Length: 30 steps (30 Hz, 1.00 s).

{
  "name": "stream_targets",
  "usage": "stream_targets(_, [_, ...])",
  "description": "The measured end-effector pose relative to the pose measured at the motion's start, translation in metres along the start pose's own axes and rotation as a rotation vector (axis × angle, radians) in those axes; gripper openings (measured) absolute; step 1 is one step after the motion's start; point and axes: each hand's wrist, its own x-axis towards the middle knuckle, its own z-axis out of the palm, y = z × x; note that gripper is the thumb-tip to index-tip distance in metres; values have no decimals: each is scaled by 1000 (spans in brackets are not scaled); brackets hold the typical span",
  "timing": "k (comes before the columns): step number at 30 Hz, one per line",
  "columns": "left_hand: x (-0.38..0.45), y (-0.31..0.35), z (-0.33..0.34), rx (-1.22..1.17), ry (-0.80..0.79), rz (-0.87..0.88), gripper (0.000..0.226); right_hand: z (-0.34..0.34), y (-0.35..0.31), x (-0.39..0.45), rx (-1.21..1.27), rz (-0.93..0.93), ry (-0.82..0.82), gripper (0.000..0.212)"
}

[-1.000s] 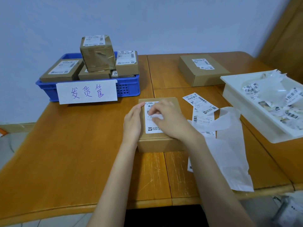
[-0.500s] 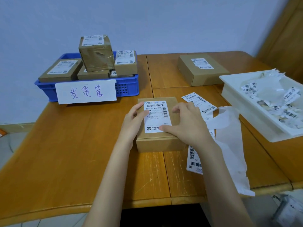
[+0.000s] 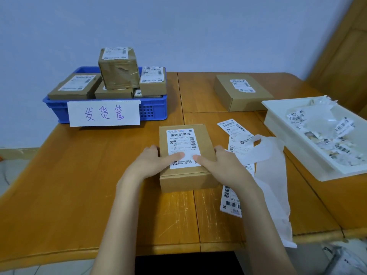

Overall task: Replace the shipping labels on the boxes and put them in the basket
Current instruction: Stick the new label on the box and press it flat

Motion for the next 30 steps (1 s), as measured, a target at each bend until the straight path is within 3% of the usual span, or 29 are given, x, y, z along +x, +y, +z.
stream_targets(2, [-4,2,-3,33,-25,23,110,3,-4,0,-1,0,11,67])
stream_targets(5, [-13,0,-4,-77,22,43,88,7,-8,0,36,0,9,67])
stream_targets(8, [-17,-7,-8,-188,25,27,95,12,-11,0,66,-22,20,69])
stream_targets(13, [-23,-17,-17,-417,104,-7,72,23,-24,-4,176,-78,37,72])
stream_targets(17, [-32,-26,-29,-516,168,-26,70,34,-38,-5,205,-104,-7,70])
stream_targets(30, [-58,-58,-95,-566,344,-66,67,67,-106,2,224,-217,-97,64])
